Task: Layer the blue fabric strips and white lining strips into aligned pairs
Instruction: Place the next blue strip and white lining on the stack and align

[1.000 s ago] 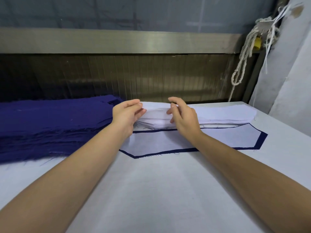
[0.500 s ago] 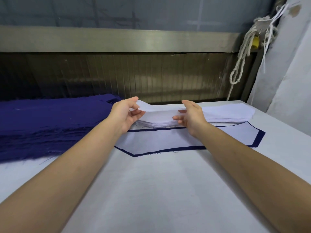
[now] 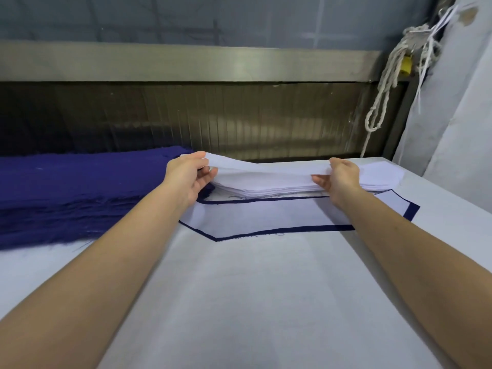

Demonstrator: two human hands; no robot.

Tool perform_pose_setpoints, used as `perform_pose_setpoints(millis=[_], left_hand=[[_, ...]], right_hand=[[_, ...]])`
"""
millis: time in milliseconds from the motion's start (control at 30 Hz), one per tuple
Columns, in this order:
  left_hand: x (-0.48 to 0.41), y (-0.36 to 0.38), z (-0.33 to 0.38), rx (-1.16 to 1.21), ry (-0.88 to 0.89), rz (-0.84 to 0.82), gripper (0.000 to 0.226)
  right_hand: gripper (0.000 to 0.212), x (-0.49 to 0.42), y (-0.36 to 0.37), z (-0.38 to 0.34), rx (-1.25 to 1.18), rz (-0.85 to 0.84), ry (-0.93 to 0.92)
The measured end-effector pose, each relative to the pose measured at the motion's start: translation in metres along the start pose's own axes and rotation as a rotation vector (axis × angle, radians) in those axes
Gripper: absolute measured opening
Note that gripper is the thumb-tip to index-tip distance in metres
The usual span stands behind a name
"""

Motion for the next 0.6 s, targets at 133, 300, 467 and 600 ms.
perform_pose_setpoints(millis=[133, 300, 467, 600], left_hand=[[0.003, -0.003, 0.007, -0.062, 0.030, -0.021, 0.024], [0.009, -0.014, 0.011, -0.242, 0.060, -0.175, 0.025], [0.018, -0.024, 0.012, -0.389, 0.104, -0.279, 0.024], [0.024, -0.026, 0.003, -0.512, 0.120, -0.365, 0.026]], right_hand=[[0.033, -0.004, -0.007, -0.008, 0.102, 0.007, -0.019], [0.041, 0.009, -0.017, -0.024, 0.213, -0.053, -0.138], [0.039, 0.014, -0.054, -0.025, 0.301, -0.040, -0.186], [0.030, 0.023, -0.081, -0.023, 0.509, -0.026, -0.309]])
Point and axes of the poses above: each hand's wrist, its own x-axis away from the middle knuckle, its own y-axis out of the palm, z = x × y, the point moved 7 cm from there along -x, towards the middle knuckle, and after that the axes turned 3 degrees about y, right-handed, at the moved point
